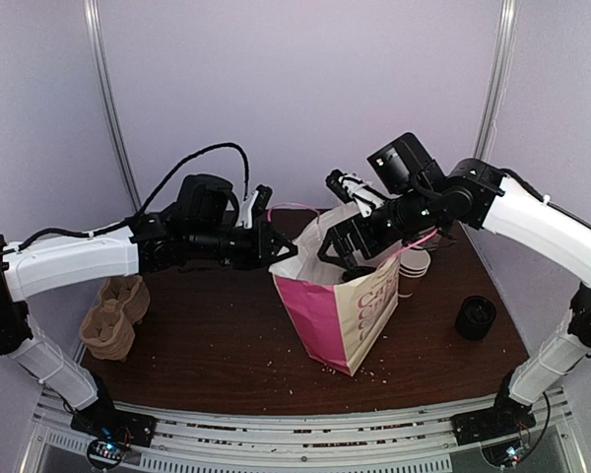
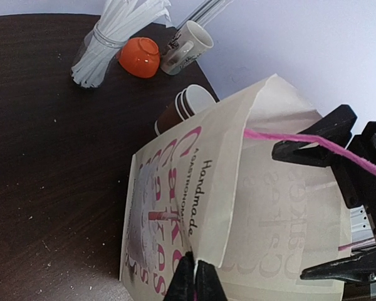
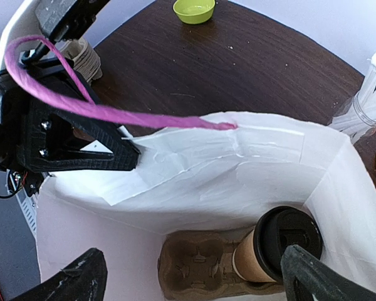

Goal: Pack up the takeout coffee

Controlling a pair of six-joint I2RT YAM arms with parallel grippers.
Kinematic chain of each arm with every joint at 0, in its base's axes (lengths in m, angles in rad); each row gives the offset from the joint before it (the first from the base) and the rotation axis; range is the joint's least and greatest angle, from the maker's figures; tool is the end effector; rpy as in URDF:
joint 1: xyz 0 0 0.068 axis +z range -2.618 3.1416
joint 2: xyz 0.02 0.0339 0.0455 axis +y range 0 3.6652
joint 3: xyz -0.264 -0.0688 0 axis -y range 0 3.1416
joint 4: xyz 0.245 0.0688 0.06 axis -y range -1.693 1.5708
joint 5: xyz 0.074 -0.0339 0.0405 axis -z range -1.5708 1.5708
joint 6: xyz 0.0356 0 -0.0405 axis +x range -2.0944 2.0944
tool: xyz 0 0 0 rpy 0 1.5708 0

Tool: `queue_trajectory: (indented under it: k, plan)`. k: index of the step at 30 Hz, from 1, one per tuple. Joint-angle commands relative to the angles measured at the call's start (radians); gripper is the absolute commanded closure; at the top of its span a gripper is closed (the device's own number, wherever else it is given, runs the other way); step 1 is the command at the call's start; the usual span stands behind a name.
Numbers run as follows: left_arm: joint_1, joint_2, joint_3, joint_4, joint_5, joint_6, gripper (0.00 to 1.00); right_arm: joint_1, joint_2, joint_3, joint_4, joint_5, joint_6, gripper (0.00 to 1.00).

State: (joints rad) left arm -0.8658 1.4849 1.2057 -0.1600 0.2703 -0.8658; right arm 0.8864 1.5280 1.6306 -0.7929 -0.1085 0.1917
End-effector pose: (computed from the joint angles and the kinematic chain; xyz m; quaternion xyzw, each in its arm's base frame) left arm 0.2179 -0.2708 0.3206 0.0722 0.8365 -0.4783 0.2576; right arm 0.2060 0.2586 0.3924 -0.3292 0.8415 0.2605 0.3400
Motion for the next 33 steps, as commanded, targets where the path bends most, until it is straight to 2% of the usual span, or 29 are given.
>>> queue_trajectory:
  k: [1, 9, 22, 33]
  plan:
    - [-0.006, 0.002, 0.035, 0.016, 0.010, 0.032, 1.00, 0.003, -0.040, 0.015, 0.043, 0.035, 0.026, 0.00]
    - [-0.021, -0.002, 0.065, 0.028, 0.042, 0.033, 1.00, 0.003, -0.084, -0.059, 0.188, 0.070, 0.079, 0.00]
    - [-0.053, 0.002, 0.044, 0.092, 0.086, 0.018, 1.00, 0.003, -0.114, -0.200, 0.664, 0.122, 0.212, 0.00]
    - [-0.053, -0.007, 0.035, 0.106, 0.083, 0.029, 1.00, 0.002, -0.187, -0.391, 1.117, 0.209, 0.305, 0.00]
